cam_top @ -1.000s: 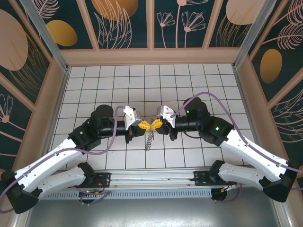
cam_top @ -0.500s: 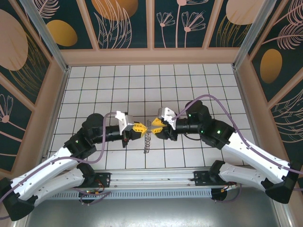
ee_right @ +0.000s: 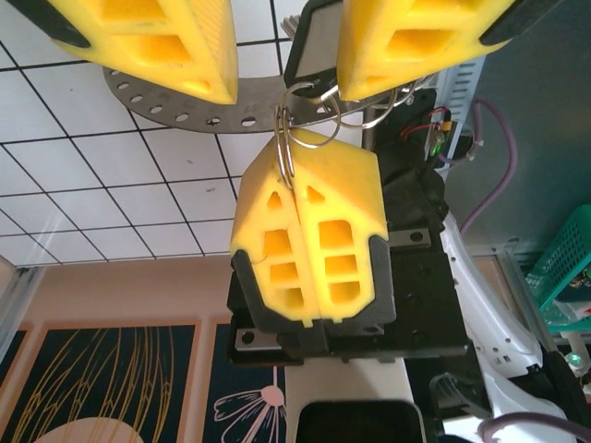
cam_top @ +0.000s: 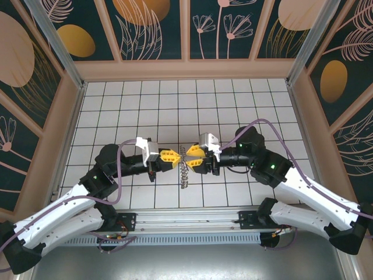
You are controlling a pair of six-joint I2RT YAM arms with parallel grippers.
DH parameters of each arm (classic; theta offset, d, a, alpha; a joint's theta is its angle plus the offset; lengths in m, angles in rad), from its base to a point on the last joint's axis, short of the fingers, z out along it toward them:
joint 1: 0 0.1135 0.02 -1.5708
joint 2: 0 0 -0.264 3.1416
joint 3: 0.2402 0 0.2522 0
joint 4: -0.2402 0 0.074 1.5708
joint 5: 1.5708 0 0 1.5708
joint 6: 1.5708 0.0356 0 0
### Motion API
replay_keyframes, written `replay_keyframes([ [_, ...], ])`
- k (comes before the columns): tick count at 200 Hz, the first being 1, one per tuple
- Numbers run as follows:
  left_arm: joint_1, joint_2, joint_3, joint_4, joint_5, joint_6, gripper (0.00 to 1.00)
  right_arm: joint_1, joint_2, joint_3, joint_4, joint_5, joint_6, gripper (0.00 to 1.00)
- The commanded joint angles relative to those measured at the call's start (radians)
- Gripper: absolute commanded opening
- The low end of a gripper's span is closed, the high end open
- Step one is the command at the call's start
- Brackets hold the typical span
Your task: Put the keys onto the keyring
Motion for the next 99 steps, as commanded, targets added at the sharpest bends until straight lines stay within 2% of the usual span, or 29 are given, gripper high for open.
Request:
replay_keyframes([
  [1, -0.004, -0.018, -0.005, 0.091, 0.021, -0.019, 0.00, -0.002, -0.010, 0.007, 0.007, 0.069, 0.012, 0.35],
  [23, -0.004, -0.019, -0.003, 0.083, 0.021, -0.014, 0.00, -0.008, -0.024, 0.010, -0.006, 0.113, 0.019, 0.37],
  [99, -0.003, -0.021, 0.002, 0.064, 0.023, -0.007, 0.00, -0.011, 0.013, 0.003, 0.102, -0.025, 0.069, 0.42],
])
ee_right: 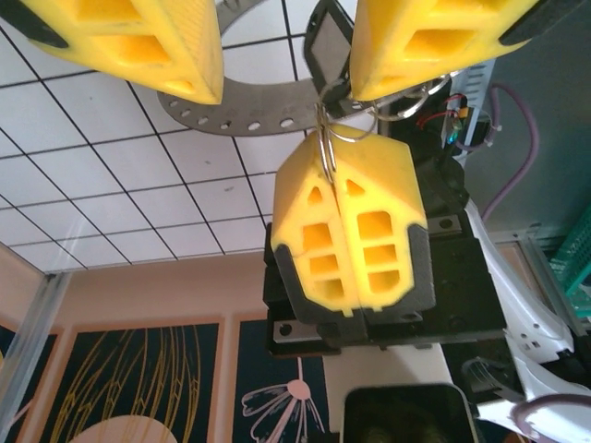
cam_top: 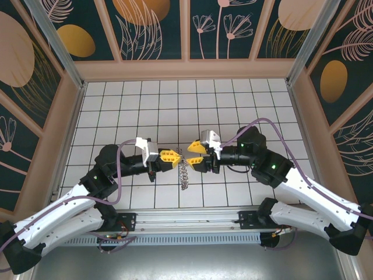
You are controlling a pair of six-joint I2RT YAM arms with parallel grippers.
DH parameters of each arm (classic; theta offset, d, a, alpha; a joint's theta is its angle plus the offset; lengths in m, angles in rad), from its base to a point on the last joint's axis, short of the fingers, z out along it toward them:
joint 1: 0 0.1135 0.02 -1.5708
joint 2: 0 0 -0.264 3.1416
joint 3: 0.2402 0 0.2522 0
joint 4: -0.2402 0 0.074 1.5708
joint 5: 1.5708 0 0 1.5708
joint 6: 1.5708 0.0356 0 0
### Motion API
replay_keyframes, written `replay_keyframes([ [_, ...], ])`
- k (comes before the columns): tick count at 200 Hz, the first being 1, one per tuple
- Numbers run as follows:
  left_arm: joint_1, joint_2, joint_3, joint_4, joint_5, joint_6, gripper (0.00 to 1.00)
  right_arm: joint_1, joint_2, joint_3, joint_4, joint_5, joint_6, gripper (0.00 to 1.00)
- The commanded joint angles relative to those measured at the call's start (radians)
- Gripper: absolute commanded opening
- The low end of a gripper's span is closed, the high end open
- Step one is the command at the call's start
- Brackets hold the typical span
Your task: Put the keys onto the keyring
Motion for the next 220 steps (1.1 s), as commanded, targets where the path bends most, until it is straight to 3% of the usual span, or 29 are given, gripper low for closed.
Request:
replay_keyframes([
  [1, -0.004, -0.019, 0.005, 0.056, 0.021, -0.005, 0.00, -0.005, 0.013, 0.003, 0.078, -0.055, 0.032, 0.42],
  [141, -0.004, -0.027, -0.003, 0.103, 0.041, -0.018, 0.00, -0.006, 0.076, -0.020, 0.099, -0.128, 0.060, 0.33],
  [220, -0.003, -0.027, -0.002, 0.127, 0.054, -0.030, 0.00, -0.022, 0.072, -0.022, 0.063, -0.092, 0.029, 0.00],
])
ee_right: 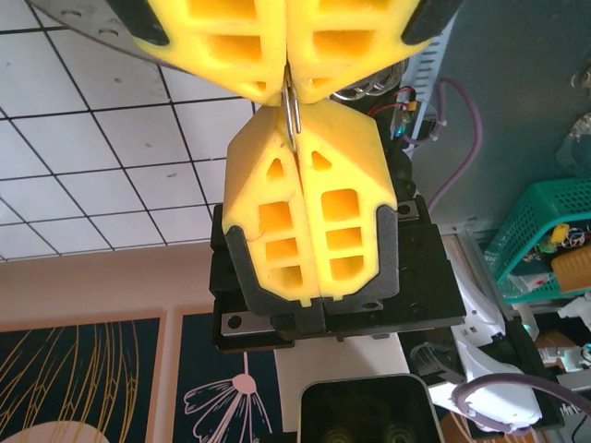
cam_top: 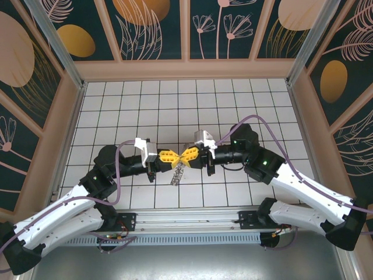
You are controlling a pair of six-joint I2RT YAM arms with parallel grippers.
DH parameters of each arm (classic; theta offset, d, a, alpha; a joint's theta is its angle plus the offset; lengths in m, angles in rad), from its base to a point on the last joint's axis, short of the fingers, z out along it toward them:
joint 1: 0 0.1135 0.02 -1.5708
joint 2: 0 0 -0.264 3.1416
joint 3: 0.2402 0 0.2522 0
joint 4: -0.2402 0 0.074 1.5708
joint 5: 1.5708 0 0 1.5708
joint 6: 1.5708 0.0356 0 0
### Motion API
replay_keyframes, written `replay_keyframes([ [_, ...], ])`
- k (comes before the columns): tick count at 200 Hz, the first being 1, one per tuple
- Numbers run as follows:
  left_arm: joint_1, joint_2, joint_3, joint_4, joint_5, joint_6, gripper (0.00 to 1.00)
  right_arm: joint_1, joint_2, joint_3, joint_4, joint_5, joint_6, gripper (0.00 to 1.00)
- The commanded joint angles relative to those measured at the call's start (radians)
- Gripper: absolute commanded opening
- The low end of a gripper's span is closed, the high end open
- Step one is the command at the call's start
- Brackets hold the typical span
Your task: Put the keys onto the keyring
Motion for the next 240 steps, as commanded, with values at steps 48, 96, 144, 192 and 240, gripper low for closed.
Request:
replay_keyframes([
  [48, -0.005, 0.000, 0.049, 0.016, 0.030, 0.002, 0.00, -0.019, -0.007, 0.016, -0.065, 0.085, -0.066, 0.00],
  [96, -0.006, 0.045, 0.189, -0.368, -0.122, 0.135, 0.26, -0.018, 0.003, 0.092, -0.225, 0.194, -0.155, 0.00],
  [144, -0.005, 0.129, 0.322, -0.605, -0.185, 0.253, 0.30, -0.004, 0.054, 0.154, -0.331, 0.192, -0.181, 0.00],
  [192, -0.007, 0.199, 0.374, -0.677, -0.178, 0.325, 0.32, 0.007, 0.087, 0.195, -0.419, 0.162, -0.188, 0.00],
  [240, -0.009, 0.236, 0.421, -0.689, -0.126, 0.340, 0.33, 0.007, 0.078, 0.193, -0.431, 0.131, -0.179, 0.00],
])
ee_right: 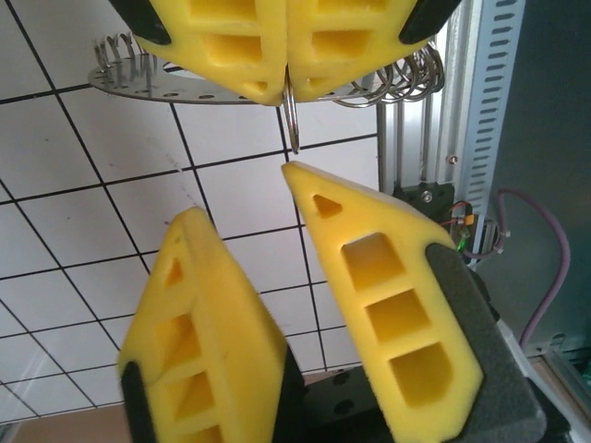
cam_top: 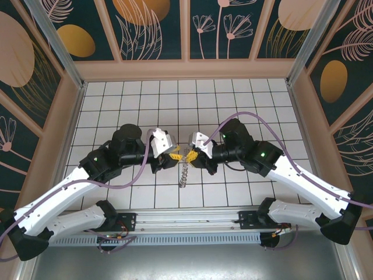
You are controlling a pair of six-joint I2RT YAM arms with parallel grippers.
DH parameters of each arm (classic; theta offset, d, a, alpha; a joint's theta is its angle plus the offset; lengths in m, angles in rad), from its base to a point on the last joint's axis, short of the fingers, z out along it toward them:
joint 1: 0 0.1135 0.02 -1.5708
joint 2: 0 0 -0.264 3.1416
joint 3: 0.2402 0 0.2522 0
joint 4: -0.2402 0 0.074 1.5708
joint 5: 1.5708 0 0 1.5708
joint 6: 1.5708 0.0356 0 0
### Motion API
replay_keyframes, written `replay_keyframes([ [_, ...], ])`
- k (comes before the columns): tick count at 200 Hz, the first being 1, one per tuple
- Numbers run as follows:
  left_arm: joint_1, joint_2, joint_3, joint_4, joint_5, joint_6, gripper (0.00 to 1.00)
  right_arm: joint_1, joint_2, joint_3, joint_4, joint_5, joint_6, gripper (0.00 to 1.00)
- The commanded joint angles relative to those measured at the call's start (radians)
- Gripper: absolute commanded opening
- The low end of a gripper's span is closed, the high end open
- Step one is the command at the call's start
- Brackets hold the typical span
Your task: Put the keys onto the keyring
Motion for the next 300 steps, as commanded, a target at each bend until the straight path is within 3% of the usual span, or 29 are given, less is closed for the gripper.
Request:
replay_keyframes([
  [1, -0.008, 0.008, 0.037, -0.023, 0.041, 0.030, 0.33, 0.007, -0.011, 0.039, -0.003, -0.031, -0.001, 0.00],
  [87, -0.036, 0.049, 0.037, -0.028, 0.089, 0.029, 0.34, 0.007, -0.006, 0.040, 0.002, -0.041, 0.008, 0.00],
  [174, -0.037, 0.069, 0.021, 0.005, 0.062, 0.036, 0.18, 0.007, -0.011, 0.036, 0.010, -0.050, 0.012, 0.00],
  [238, -0.037, 0.073, 0.007, 0.031, 0.085, 0.028, 0.21, 0.007, -0.030, 0.028, 0.031, -0.052, 0.014, 0.00],
  [254, -0.037, 0.067, 0.002, 0.042, 0.098, 0.024, 0.15, 0.006, -0.030, 0.027, 0.032, -0.054, 0.015, 0.00],
  [264, -0.037, 0.057, 0.002, 0.057, 0.109, 0.017, 0.00, 0.007, -0.030, 0.027, 0.034, -0.054, 0.015, 0.00],
  [300, -0.037, -0.001, -0.056, 0.139, 0.117, -0.026, 0.00, 0.005, -0.037, 0.023, 0.036, -0.044, 0.023, 0.00],
])
